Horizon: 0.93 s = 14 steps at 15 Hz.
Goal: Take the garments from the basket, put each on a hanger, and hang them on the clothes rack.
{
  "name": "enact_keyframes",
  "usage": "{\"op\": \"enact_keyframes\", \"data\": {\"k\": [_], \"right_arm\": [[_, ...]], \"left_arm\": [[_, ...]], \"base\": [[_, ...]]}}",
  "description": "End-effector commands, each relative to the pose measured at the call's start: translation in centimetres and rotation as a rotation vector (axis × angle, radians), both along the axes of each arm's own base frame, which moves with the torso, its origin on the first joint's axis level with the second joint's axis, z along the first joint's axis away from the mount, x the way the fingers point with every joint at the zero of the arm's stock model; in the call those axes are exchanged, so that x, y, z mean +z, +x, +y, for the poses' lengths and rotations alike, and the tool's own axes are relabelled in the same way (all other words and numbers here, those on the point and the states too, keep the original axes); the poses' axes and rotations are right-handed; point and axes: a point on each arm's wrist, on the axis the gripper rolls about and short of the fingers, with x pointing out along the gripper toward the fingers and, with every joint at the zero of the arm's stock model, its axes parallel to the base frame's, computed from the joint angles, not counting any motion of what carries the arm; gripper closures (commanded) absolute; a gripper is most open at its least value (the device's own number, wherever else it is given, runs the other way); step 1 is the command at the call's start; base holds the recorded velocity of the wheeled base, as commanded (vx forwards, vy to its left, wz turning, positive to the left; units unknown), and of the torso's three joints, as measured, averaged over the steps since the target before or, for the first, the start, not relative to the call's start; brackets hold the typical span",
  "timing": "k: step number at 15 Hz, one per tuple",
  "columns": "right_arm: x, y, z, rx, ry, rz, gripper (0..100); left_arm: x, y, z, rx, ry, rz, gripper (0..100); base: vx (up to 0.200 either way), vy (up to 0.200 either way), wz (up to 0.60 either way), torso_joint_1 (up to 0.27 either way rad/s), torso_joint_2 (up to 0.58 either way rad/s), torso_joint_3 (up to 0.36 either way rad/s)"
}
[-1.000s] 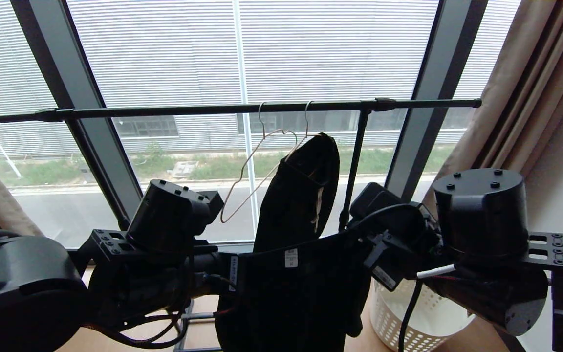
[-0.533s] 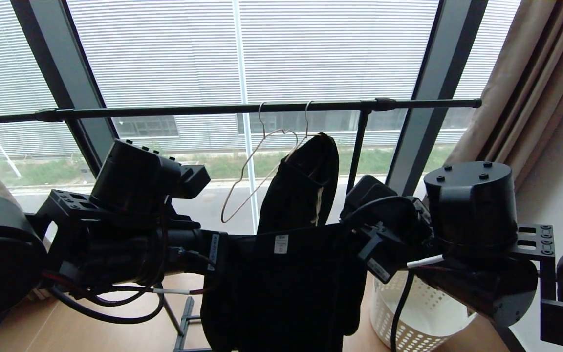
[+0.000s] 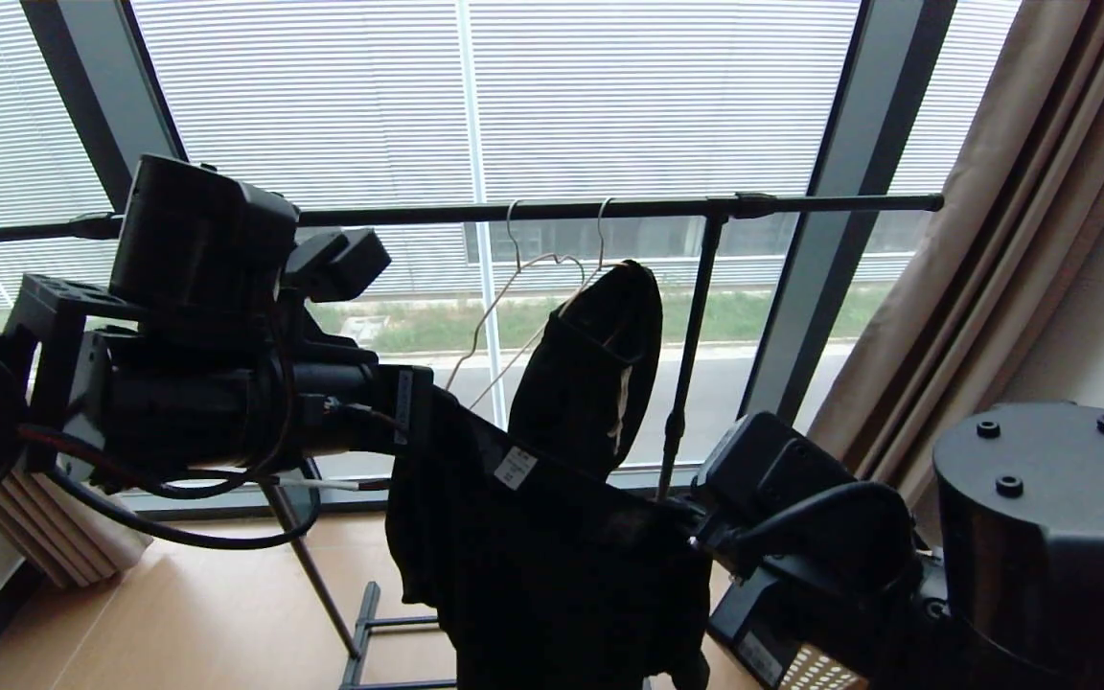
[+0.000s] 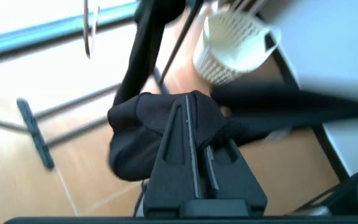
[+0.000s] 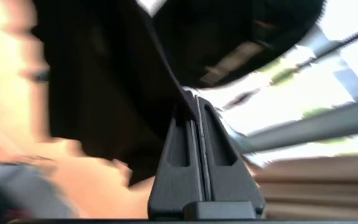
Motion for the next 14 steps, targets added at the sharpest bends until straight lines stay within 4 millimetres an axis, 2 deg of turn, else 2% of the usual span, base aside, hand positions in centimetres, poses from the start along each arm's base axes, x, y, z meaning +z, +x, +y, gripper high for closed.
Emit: {"op": "enact_keyframes", "data": {"k": [1,2,3,4,5,9,11,14], "right_arm": [[0.4,-1.4,1.9,0.068,0.049,0.017,100],[0.2,-1.5,3.3,0.077,0.073,0.043,100],[0.1,-1.9,5.7,0.094,0.124,0.079,100],[0.0,-2.0,6.4,0.098,0.135,0.091,100],[-0.3,-2.3,8.3,0.109,0.169,0.12,100],[-1.0,-2.6,12.2,0.086,0.275,0.188,100],[-0.6,-2.5,12.2,0.054,0.327,0.205,100],[0.9,-1.4,8.4,-0.014,0.351,0.191,100]], "left_arm": [[1.2,0.8,-0.7,-0.008,-0.02,-0.027,100],[1.7,1.0,-1.3,-0.022,-0.026,-0.037,100],[2.6,1.3,-2.2,-0.041,-0.039,-0.056,100],[2.8,1.5,-2.4,-0.045,-0.042,-0.059,100],[3.5,1.5,-3.2,-0.066,-0.044,-0.063,100],[4.1,1.0,-4.1,-0.101,-0.045,-0.067,100],[4.0,1.0,-4.1,-0.099,-0.041,-0.061,100],[3.8,1.0,-3.8,-0.093,-0.035,-0.054,100]], "base": [[0.0,0.0,0.0,0.0,0.0,0.0],[0.0,0.0,0.0,0.0,0.0,0.0],[0.0,0.0,0.0,0.0,0.0,0.0],[0.0,0.0,0.0,0.0,0.0,0.0],[0.0,0.0,0.0,0.0,0.0,0.0],[0.0,0.0,0.0,0.0,0.0,0.0],[0.0,0.0,0.0,0.0,0.0,0.0],[0.0,0.0,0.0,0.0,0.0,0.0]]}}
